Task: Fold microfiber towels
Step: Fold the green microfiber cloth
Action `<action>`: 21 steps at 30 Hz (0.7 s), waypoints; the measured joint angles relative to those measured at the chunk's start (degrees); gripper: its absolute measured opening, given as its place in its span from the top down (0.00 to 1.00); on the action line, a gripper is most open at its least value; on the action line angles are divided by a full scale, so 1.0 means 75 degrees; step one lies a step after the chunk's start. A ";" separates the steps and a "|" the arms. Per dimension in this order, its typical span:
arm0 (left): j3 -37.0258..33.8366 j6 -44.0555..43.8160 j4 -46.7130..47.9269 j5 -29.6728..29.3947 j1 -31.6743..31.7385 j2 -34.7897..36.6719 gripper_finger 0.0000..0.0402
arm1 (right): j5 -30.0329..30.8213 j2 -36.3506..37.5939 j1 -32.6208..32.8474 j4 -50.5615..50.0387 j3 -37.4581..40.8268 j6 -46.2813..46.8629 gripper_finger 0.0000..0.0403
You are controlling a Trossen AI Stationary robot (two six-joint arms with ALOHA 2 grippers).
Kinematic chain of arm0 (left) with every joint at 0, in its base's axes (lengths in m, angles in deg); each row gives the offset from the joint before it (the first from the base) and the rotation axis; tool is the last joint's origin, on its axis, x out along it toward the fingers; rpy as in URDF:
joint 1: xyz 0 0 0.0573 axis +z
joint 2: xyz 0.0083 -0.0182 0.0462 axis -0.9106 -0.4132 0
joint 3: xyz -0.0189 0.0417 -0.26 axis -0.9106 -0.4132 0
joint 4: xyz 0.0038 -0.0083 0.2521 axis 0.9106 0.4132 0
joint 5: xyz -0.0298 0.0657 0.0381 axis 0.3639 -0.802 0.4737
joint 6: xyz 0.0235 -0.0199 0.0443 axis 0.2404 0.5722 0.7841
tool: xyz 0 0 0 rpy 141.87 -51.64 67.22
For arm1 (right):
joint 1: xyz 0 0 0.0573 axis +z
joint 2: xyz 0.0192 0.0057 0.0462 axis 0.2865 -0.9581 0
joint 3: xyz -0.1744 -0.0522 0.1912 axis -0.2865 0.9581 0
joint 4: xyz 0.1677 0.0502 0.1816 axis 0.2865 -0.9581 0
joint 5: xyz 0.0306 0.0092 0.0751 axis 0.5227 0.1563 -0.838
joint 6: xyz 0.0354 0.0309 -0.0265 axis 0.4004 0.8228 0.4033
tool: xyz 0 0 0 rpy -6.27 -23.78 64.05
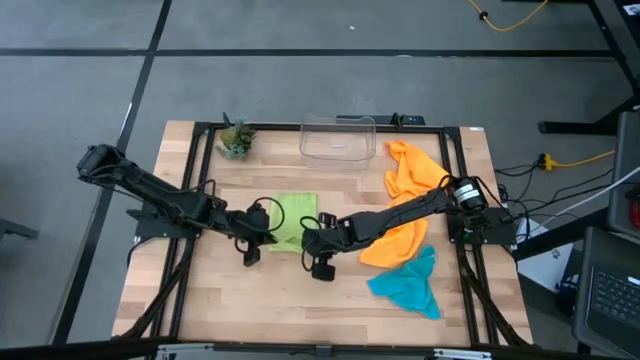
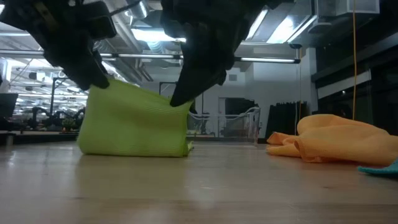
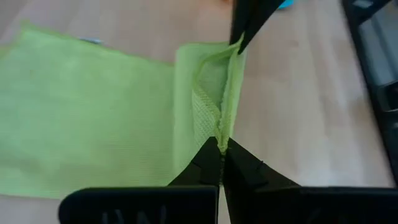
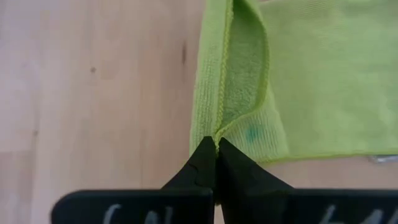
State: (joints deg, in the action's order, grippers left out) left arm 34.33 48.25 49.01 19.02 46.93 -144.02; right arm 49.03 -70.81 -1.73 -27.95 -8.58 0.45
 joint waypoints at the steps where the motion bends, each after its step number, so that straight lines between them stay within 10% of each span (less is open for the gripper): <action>1: 0.0000 -0.0125 -0.0054 -0.0001 -0.0088 0.0000 1.00 | -0.0037 -0.0001 0.0021 0.0006 0.0000 0.0014 0.99; 21: 0.0000 -0.0970 -0.0345 -0.0727 -0.0920 -0.0009 1.00 | -0.0412 0.0006 0.0160 -0.0341 -0.0537 0.0046 0.99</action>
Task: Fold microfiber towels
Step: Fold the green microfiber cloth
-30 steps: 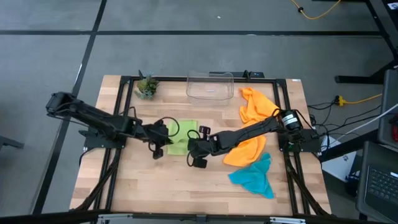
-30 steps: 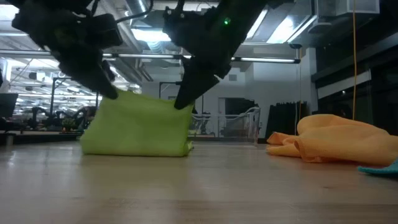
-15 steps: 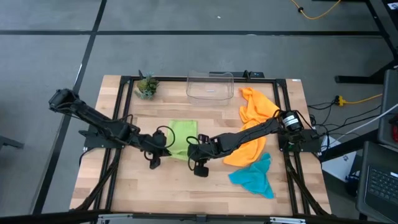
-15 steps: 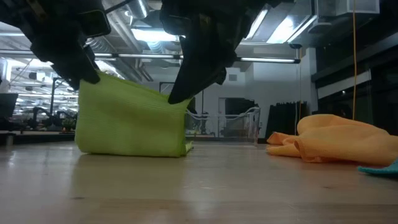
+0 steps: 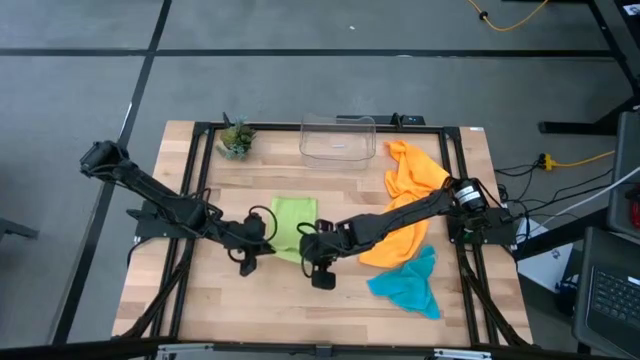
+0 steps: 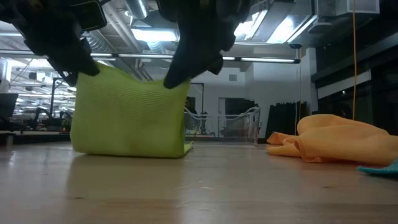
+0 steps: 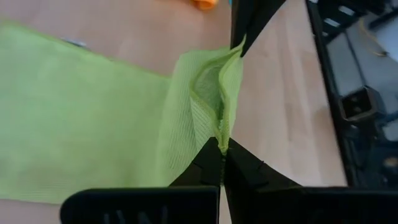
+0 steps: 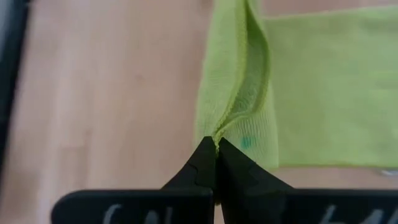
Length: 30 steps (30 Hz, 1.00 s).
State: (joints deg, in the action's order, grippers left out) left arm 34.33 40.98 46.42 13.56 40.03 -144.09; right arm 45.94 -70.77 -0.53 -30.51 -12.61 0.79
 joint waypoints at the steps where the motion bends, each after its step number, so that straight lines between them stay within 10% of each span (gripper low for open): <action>1: 0.0000 0.0026 0.0043 -0.0107 0.0000 0.0000 1.00 | 0.0146 0.0000 -0.0001 -0.0062 0.0000 0.0063 0.99; 30: 0.0003 -0.0135 0.0771 -0.1290 0.0919 -0.1763 1.00 | 0.1932 -0.0828 -0.0760 0.0377 0.0357 0.0124 0.99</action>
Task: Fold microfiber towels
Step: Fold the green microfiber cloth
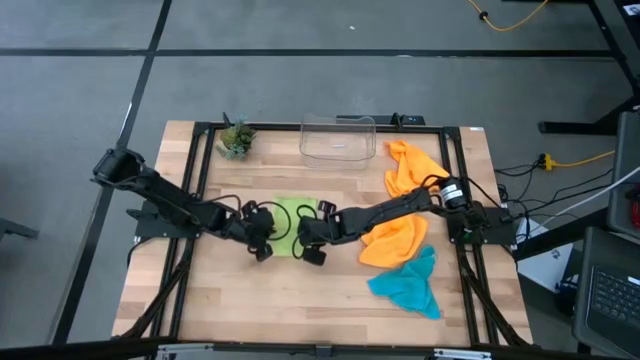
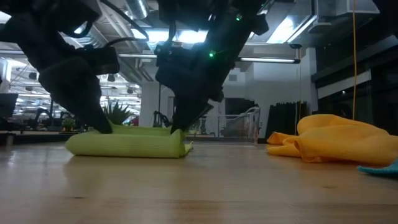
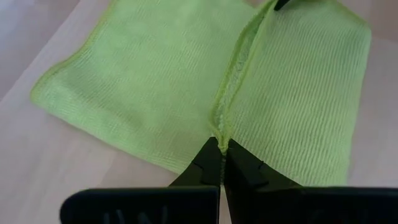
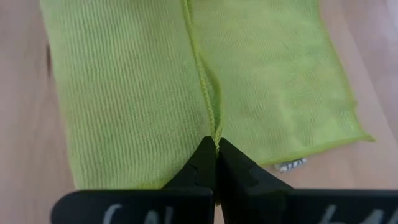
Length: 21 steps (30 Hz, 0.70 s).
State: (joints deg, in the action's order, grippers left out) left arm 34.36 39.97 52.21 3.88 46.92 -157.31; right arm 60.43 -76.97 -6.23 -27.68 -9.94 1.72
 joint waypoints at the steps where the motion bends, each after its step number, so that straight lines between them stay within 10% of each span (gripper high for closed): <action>1: 0.0000 0.0034 0.0000 0.0000 0.0028 0.0000 1.00 | -0.0002 0.0000 -0.0014 0.0000 0.0000 -0.0012 0.99; 11: 0.0000 0.0402 -0.0016 0.0039 0.0261 0.0002 1.00 | -0.0048 0.0000 -0.0027 -0.0002 0.0000 -0.0008 0.98; 21: -0.0003 0.0698 -0.0012 0.0044 0.0500 0.0003 0.89 | 0.0038 0.0000 -0.0112 -0.0001 0.0000 0.0022 0.72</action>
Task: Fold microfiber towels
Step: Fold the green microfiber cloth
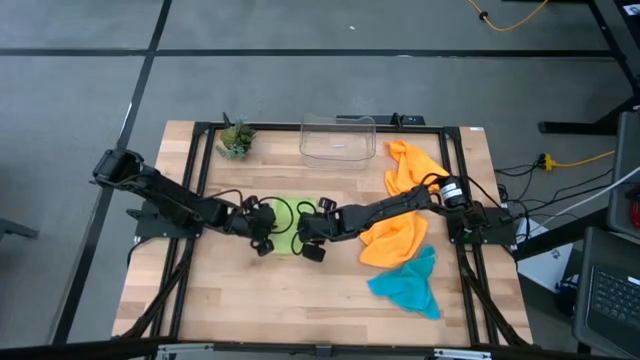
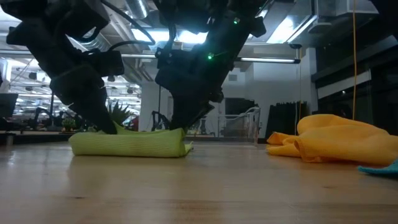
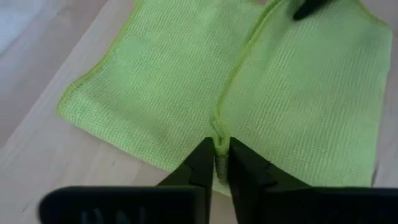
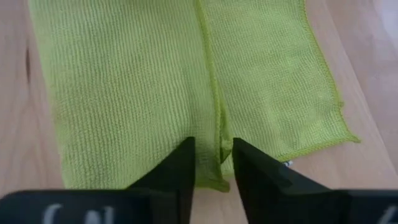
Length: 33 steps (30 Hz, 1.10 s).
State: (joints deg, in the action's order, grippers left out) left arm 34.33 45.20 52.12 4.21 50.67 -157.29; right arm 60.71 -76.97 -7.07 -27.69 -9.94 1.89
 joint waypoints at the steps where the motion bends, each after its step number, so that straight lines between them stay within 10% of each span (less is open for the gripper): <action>1: 0.0000 0.0058 0.0000 -0.0003 0.0029 0.0000 0.87 | 0.0000 0.0000 0.0000 0.0001 0.0000 0.0000 0.70; 15: 0.0382 0.0736 0.0124 -0.0075 0.0559 0.0448 0.70 | 0.0380 0.0099 -0.0029 -0.1295 -0.0889 -0.0506 0.62; 25: 0.1292 0.1845 0.2444 0.0807 0.2284 0.1395 0.69 | 0.0747 0.0465 -0.0771 -0.4017 -0.1775 -0.0585 0.62; 33: 0.0740 0.2412 0.2853 0.3799 0.4702 0.1841 0.69 | -0.1211 0.0708 -0.1892 -0.3642 -0.0606 -0.0669 0.62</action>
State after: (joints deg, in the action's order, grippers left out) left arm 39.88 63.29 73.51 32.71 85.94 -143.48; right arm 51.63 -71.66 -21.26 -55.00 -14.48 -3.13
